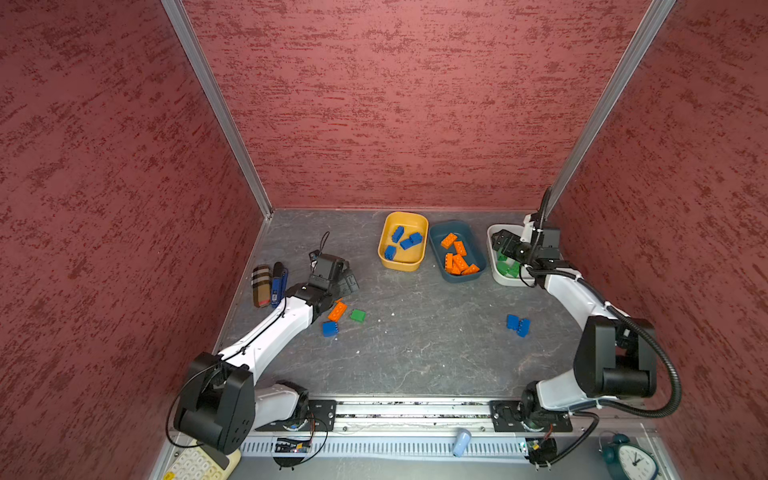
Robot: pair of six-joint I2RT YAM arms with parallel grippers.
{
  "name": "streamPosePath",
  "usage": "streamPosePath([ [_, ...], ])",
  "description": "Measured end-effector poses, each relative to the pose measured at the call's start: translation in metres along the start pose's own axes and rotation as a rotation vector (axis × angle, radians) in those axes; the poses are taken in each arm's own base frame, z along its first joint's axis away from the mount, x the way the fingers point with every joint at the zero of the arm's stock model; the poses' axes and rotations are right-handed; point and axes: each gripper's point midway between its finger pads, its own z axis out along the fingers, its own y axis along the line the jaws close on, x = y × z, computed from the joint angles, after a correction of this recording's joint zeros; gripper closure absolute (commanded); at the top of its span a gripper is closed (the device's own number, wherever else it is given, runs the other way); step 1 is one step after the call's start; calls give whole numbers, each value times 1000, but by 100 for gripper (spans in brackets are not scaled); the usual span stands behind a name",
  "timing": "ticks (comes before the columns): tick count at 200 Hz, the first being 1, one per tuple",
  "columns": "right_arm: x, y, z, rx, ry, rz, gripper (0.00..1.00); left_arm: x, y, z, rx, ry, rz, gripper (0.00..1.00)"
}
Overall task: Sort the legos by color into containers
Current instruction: 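Grasp an orange 2x3 brick near the stapler with left while right rises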
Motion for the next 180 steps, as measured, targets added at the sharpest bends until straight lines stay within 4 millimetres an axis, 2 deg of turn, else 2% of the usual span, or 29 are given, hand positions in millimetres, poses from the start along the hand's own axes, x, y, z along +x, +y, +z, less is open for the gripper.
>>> streamPosePath([
  [43, 10, -3, -12, -1, -7, 38, 1, 15, 19, 27, -134, 117, -28, 11],
  [85, 18, -6, -18, 3, -14, 65, 1, 8, 13, 49, -189, 157, -18, 22],
  [142, 15, -6, -22, 7, -31, 68, 1, 11, 19, 79, -298, 213, 13, 25],
  [180, 14, -7, -22, 11, -34, 68, 1, 15, 19, 93, -321, 241, 21, 49],
])
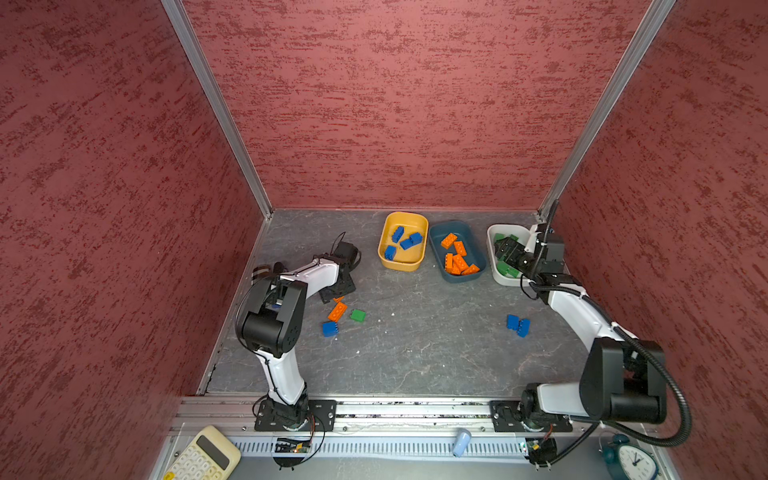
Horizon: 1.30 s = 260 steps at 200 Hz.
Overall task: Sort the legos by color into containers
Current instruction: 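Grasp an orange 2x3 brick near the stapler with left while right rises, then carry the orange brick into the teal tub and release with left gripper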
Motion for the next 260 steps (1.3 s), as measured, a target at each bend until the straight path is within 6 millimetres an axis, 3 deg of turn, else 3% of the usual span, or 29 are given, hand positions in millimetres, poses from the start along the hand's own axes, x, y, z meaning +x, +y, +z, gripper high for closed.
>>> streamPosePath([
  [59, -1, -3, -6, 18, -19, -3, 1, 7, -15, -2, 41, 5, 45, 69],
  [124, 1, -22, -19, 109, -71, -5, 1, 26, -64, -37, 178, -29, 188, 71],
  [157, 5, -27, -25, 121, -81, -31, 1, 23, -112, -74, 319, -97, 274, 70],
  [192, 23, -29, -33, 87, -55, -46, 1, 31, -170, -124, 502, -159, 392, 70],
  [227, 31, -4, -46, -32, -46, -76, 1, 45, -230, -174, 696, -187, 511, 69],
  [260, 35, 23, -56, -105, -49, -130, 1, 64, -278, -189, 812, -167, 600, 69],
])
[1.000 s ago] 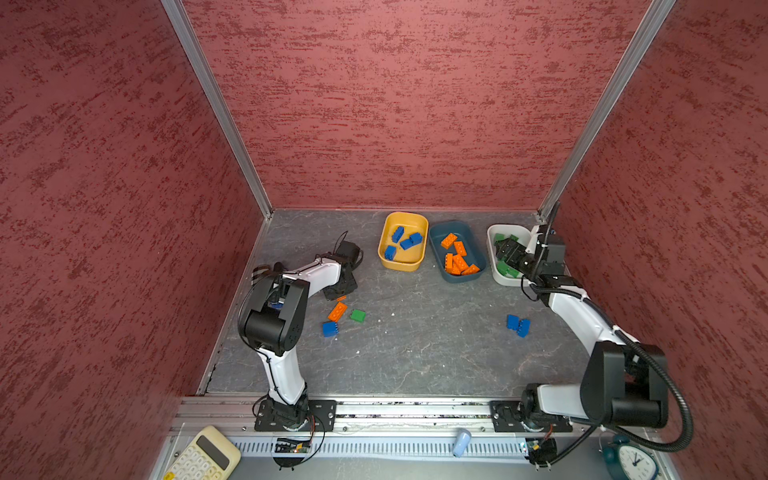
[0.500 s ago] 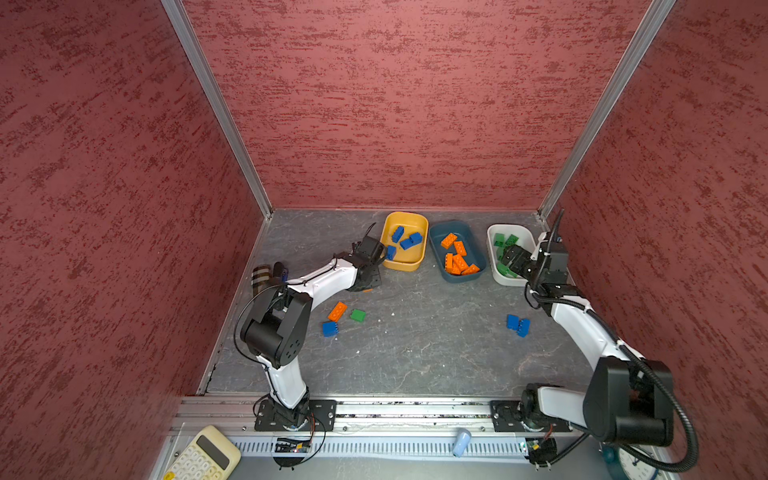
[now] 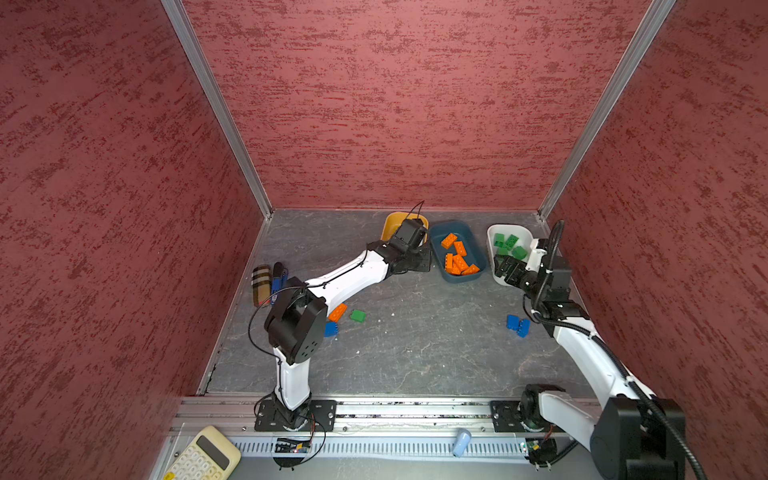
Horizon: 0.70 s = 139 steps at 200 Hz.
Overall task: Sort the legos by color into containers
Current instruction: 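Carry the orange brick into the teal tub and release with left gripper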
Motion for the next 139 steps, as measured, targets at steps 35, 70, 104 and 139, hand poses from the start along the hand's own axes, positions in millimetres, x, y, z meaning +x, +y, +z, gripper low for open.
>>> streamPosePath([
  [35, 3, 3, -3, 21, -2, -16, 1, -3, -26, 35, 114, 43, 17, 68],
  [70, 0, 1, -5, 33, -12, -16, 1, -17, -39, 74, 167, 52, 22, 68],
  [104, 4, 1, -6, 32, -6, -12, 1, -46, -37, 105, 120, 7, 14, 68],
  [139, 16, -2, -9, 37, 9, -3, 1, -71, -20, 122, 93, -47, -25, 59],
])
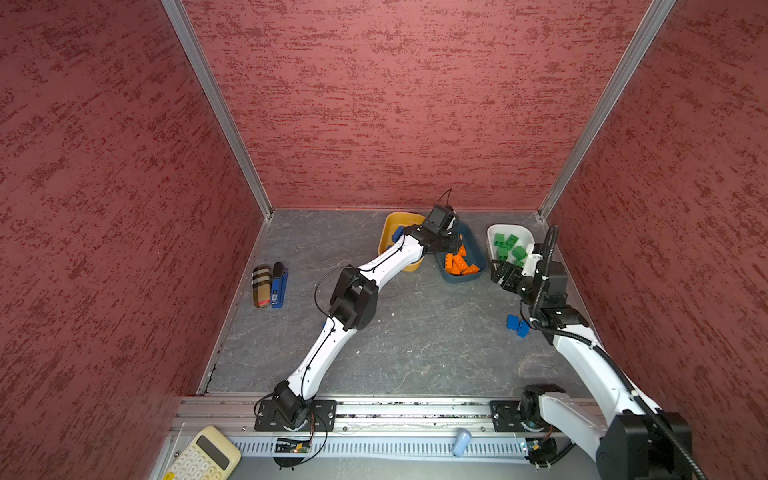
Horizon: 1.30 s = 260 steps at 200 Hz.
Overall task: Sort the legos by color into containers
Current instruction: 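Carry the orange brick into the teal tub and release with left gripper, then grasp a blue brick on the table with right while left withdraws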
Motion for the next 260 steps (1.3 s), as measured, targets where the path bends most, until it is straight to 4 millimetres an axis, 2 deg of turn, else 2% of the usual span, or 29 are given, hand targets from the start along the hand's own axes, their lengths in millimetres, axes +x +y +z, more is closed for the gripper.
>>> streamPosePath([
  [16, 3, -1, -1, 1, 5, 1, 1, -5, 14, 4, 1, -4, -31, 44],
  [51, 6, 1, 0, -3, 15, -2, 1, -18, 34, 1, -1, -14, -45, 24],
  [83, 11, 1, 3, 6, 31, 10, 1, -19, 32, -8, 1, -6, -23, 12],
  [119, 27, -27, 6, 153, 73, 72, 1, -2, 23, -36, -6, 33, -5, 0],
  [155, 53, -48, 1, 248, 165, 102, 1, 2, 10, -75, 12, 11, 22, 0],
  [179, 77, -63, -2, 302, 250, 122, 1, 6, 6, -95, 30, -14, 39, 0],
  [205, 93, -76, -5, 346, 319, 148, 1, 17, 8, -108, 38, -21, 54, 0],
  [260, 126, -96, 1, 439, 487, 159, 6, 49, 24, -129, 1, 2, 64, 0],
])
